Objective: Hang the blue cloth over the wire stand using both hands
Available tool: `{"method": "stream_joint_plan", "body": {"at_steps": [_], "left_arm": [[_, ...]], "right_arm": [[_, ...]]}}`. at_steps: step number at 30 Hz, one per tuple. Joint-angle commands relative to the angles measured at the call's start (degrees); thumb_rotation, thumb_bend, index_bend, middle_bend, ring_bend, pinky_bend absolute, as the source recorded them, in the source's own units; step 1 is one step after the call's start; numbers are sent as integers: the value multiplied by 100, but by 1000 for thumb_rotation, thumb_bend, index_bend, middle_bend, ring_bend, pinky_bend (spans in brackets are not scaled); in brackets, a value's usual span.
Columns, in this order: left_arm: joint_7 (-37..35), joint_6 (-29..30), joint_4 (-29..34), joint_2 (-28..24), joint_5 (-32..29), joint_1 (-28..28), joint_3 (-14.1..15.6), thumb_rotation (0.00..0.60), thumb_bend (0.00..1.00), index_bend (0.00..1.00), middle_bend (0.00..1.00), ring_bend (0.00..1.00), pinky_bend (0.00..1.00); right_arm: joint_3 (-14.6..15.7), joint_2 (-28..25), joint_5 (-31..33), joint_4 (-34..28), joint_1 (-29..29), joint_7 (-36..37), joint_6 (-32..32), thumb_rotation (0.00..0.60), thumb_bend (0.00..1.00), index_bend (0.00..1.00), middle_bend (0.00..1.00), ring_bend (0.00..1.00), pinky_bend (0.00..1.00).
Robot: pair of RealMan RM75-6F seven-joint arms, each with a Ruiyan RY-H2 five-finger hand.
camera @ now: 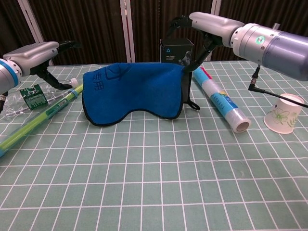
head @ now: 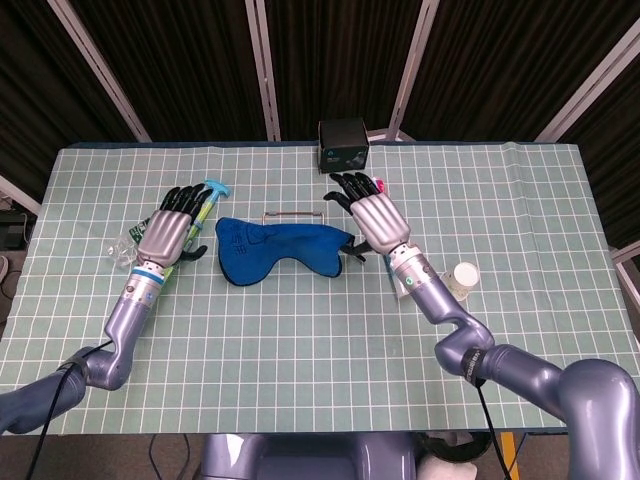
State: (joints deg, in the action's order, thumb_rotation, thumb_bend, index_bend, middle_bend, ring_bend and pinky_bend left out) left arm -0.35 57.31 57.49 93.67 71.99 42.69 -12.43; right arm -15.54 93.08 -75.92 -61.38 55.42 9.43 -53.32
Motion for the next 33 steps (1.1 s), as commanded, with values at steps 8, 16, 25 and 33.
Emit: {"method": "stream_joint_plan", "body": {"at_steps": [8,16,25,33], "left_arm": [[69,808,1284,-1006,99,-685,75,600,259,0,0,0,0],[710,1492,2834,-1939,6,-1328,199,600,258,0,0,0,0],[1542,2789,4516,-2687,278,-2492,812,600,260,0,0,0,0],[1983,3402,4518,-2504,697,-3018,1107,600,260,0,0,0,0]], "right_arm": [[367,-1199,-361,-1606,-824,-589,-847,600,0,57,0,0,0],[763,-2084,-881,-2478,-1685,-659,-1875,600,0,57,0,0,0],[1315,-2892,-1147,-3182,-3110,-675,-3254,600,0,45,0,0,0],[1448,-2864,-1118,-3405,-3787,-1217,-3773,600,0,30,0,0,0]]}}
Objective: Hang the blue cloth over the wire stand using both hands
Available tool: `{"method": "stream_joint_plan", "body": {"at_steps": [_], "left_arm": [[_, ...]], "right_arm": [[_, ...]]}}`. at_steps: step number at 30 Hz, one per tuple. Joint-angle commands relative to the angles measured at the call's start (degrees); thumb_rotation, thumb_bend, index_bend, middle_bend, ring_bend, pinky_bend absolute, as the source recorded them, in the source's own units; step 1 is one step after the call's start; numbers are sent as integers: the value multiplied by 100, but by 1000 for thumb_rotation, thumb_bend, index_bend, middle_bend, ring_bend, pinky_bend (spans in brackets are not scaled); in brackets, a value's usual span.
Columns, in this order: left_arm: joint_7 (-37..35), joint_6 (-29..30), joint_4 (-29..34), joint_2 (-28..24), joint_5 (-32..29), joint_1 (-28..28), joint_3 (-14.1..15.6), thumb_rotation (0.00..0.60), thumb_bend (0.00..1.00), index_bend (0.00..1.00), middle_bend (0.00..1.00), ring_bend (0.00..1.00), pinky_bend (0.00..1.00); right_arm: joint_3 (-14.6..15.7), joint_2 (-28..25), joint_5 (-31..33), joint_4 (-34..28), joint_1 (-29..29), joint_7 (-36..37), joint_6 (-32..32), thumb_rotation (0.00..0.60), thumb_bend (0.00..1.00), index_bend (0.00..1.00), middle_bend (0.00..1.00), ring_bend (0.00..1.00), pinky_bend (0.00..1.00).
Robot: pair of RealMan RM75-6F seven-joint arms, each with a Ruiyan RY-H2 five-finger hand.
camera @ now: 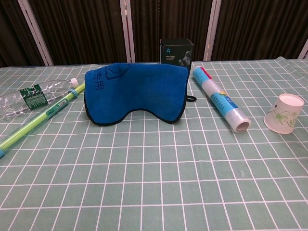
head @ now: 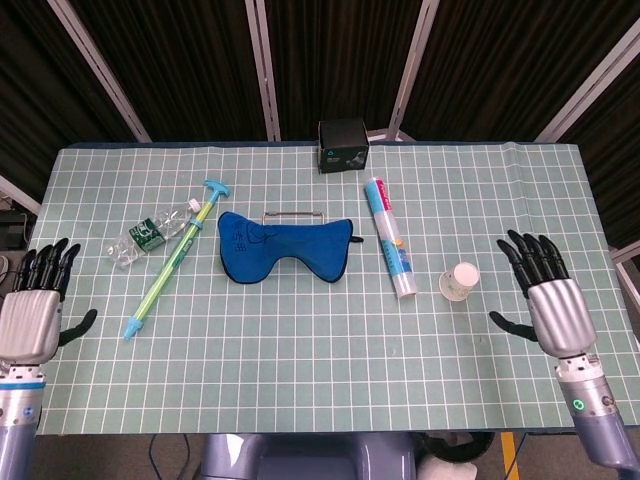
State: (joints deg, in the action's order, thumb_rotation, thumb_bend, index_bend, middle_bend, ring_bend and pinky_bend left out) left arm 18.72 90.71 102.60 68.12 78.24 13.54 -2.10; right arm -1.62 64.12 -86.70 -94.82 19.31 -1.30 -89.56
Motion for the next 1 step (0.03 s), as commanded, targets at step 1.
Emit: {"method": "stream_joint_plan", "body": {"at_steps": [1], "left_arm": [[82,59,2,63,80,-121,75,600,260,0,0,0,0]], "right_arm": [[62,47,-54,-69,-217,-156,-169,600,0,21,0,0,0]]}}
